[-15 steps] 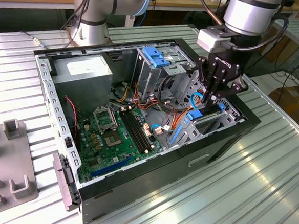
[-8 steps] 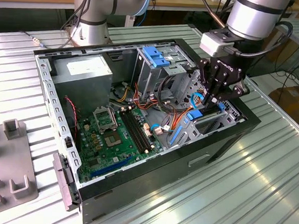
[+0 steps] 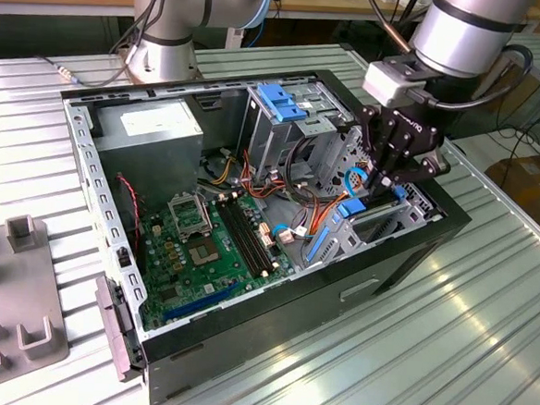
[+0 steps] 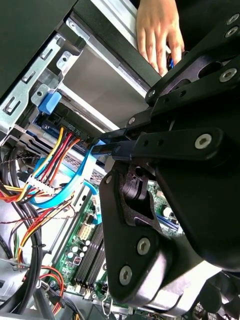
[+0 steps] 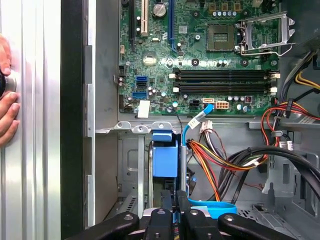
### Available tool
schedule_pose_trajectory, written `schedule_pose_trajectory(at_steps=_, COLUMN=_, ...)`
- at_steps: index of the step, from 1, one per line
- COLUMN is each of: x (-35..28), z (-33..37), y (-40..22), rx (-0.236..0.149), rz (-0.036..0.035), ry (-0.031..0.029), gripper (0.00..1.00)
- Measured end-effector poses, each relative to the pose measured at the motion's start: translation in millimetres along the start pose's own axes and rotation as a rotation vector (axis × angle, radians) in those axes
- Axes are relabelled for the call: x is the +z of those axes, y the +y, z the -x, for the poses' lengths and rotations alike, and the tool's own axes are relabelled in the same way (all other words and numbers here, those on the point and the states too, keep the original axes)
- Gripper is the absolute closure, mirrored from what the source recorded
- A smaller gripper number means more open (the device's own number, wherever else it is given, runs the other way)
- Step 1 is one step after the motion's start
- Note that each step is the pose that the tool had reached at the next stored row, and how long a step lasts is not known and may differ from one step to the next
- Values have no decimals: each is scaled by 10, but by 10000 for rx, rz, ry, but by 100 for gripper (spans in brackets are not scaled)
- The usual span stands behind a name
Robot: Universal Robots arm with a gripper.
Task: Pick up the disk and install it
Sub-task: 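Insert the second disk wire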
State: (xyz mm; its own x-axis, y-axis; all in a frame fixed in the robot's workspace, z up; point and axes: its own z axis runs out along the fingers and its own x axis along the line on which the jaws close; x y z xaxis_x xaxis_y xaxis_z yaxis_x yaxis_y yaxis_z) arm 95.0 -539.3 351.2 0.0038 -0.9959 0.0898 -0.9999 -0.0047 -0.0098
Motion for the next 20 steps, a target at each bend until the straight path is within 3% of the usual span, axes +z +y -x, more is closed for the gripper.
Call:
schedule_pose_trajectory(at_steps=9, x=16, z=-28, y=-3, rx=10, rz=0, ry=-189, gripper=84)
schedule_pose_trajectory(at_steps=20, x=53, z=-58, y=-6, rx=14, rz=0, ry=-329, gripper=84)
